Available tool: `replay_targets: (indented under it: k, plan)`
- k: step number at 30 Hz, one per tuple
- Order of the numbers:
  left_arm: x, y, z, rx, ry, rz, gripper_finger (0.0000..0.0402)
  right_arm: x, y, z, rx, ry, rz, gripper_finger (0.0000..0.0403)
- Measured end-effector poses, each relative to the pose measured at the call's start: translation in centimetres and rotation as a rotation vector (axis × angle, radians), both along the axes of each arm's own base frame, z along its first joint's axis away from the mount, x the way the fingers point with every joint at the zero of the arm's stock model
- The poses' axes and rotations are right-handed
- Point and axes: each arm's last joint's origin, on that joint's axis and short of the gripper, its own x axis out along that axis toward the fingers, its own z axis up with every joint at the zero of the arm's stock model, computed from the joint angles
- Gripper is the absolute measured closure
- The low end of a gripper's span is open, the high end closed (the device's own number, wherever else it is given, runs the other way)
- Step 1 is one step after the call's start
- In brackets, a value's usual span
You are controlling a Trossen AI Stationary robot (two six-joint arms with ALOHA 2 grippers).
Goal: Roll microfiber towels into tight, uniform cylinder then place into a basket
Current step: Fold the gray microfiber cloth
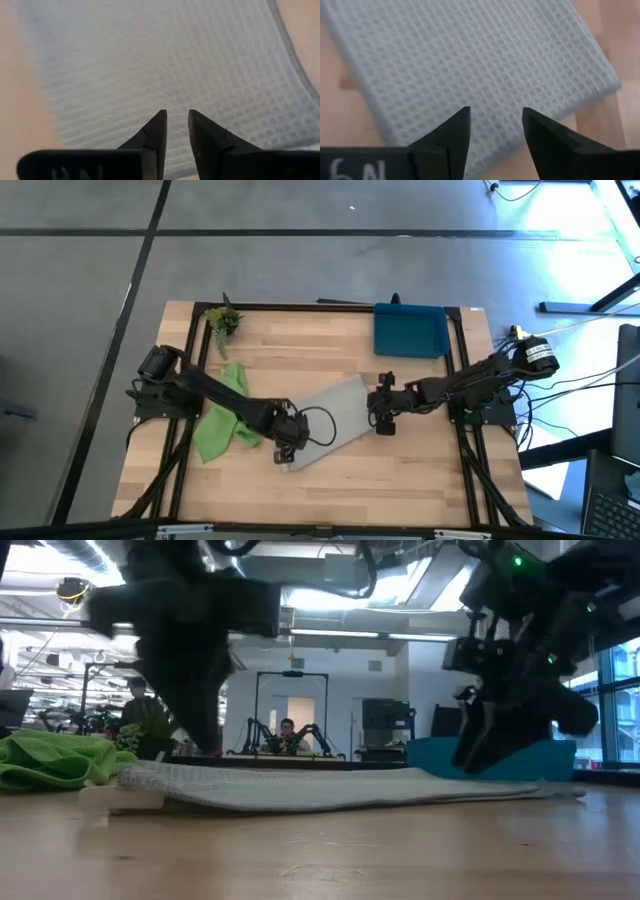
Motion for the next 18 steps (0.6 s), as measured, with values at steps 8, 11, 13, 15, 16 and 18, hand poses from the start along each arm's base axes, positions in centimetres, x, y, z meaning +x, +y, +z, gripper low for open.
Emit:
replay_targets:
  k: [8, 11, 13, 15, 16, 18]
  plan:
    - [-1.2, 1.9, 0.7, 0.152, 0.075, 0.136, 0.0331, 1.0, 0.7, 1.3, 0.145, -0.001, 0.092, 0.0223]
    - [-1.7, 2.6, -0.7, 0.159, 0.103, 0.153, 0.0331, 0.6, 0.9, 0.8, 0.218, 0.005, 0.115, 0.0223]
    - [-2.1, 3.1, -1.5, 0.144, 0.127, 0.166, 0.0331, 0.2, 0.8, 0.3, 0.231, 0.025, 0.112, 0.0223]
    - [-2.4, 3.3, -2.0, 0.135, 0.134, 0.195, 0.0331, -0.2, 0.8, -0.1, 0.228, 0.039, 0.11, 0.0223]
    - [-2.6, 3.4, -2.2, 0.13, 0.147, 0.206, 0.0331, -0.3, 0.7, -0.3, 0.228, 0.045, 0.109, 0.0223]
    - [-2.9, 3.5, -2.7, 0.107, 0.163, 0.21, 0.0331, -0.7, 0.7, -0.8, 0.226, 0.062, 0.107, 0.0223]
